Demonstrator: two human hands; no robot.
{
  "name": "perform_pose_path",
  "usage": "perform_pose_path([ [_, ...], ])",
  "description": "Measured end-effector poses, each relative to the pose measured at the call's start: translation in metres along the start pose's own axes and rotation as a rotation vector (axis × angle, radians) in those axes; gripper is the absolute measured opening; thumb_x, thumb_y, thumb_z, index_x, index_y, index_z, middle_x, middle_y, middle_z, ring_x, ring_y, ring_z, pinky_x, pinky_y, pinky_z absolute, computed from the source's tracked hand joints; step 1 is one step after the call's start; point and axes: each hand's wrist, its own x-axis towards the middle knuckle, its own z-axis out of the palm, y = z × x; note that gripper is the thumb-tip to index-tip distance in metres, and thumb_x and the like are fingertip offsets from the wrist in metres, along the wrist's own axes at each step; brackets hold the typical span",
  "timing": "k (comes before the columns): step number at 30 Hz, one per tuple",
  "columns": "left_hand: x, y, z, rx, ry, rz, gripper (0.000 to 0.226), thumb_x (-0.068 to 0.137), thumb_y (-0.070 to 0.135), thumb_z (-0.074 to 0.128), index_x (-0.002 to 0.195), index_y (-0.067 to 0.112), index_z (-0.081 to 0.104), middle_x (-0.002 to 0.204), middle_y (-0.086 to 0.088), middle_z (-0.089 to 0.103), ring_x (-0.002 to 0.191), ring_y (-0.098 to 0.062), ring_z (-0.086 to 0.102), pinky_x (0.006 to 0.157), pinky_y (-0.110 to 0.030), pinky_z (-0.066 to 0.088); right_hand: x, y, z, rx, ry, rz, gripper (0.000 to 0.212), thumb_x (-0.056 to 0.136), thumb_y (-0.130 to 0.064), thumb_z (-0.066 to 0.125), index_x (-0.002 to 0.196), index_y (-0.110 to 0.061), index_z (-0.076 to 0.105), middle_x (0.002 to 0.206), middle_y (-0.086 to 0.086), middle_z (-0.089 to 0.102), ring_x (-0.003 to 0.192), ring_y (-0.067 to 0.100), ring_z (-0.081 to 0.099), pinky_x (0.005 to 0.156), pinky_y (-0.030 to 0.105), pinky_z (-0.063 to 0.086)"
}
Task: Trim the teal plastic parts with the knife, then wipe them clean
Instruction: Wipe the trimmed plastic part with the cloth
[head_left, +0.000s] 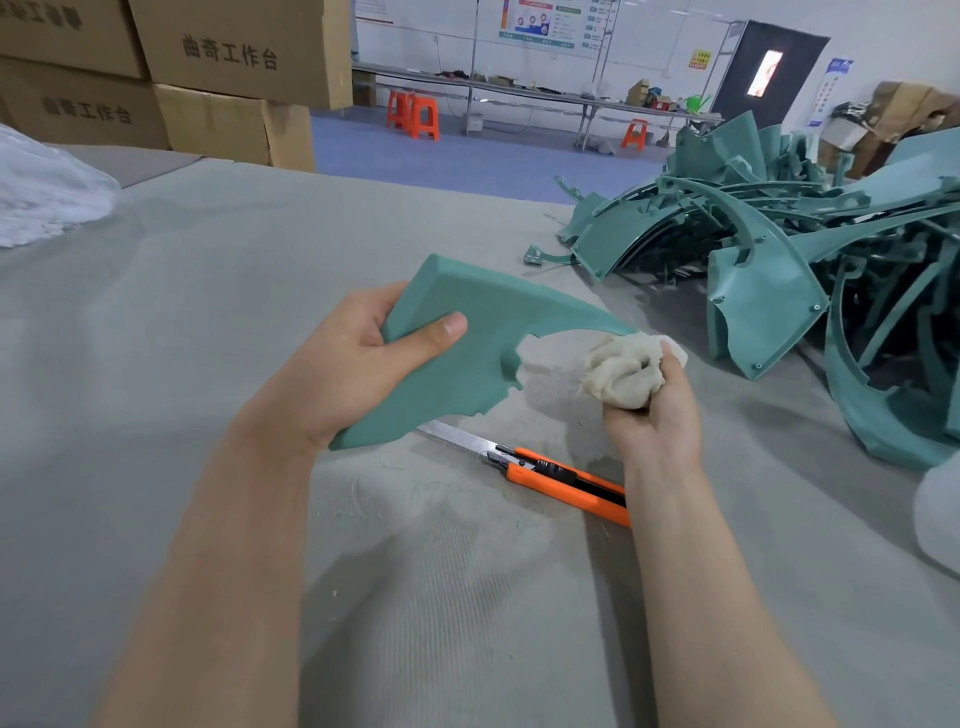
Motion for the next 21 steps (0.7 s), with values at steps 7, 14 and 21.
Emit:
perform_pose_path([
  [7,0.003,-0.01,-0.004,-0.028,0.066,-0.064,0.012,0.088,0.03,0.06,0.091,0.026,0.071,0.085,0.006,0.075,0.073,-0.011,0.072,0.059,-0.024,0.057,0.006,-0.001,-0.005,-0.525,0.241,-0.273,0.03,0.1,-0.035,0.047,0.079,-0.017,0.058,0.076,-0.004,0.063,0.065,0.006,0.061,0.056,0.02,0.048],
  [14,0.013,-0.023,0.002,-0.073,0.261,-0.156,0.011,0.096,0.024,0.057,0.092,0.024,0.068,0.083,0.008,0.075,0.073,-0.011,0.072,0.059,-0.025,0.057,0.003,0.01,0.005,-0.285,0.232,-0.194,0.037,0.099,-0.047,0.045,0.078,-0.02,0.059,0.055,-0.012,0.063,0.046,0.001,0.061,0.052,0.018,0.05],
  [21,0.015,-0.026,0.003,-0.011,0.249,-0.16,0.011,0.096,0.024,0.058,0.092,0.026,0.068,0.084,0.009,0.075,0.077,-0.011,0.072,0.069,-0.03,0.058,0.01,-0.002,-0.005,-0.039,0.349,-0.295,0.027,0.103,-0.029,0.037,0.08,-0.02,0.048,0.078,-0.006,0.053,0.064,0.008,0.054,0.063,0.019,0.049],
])
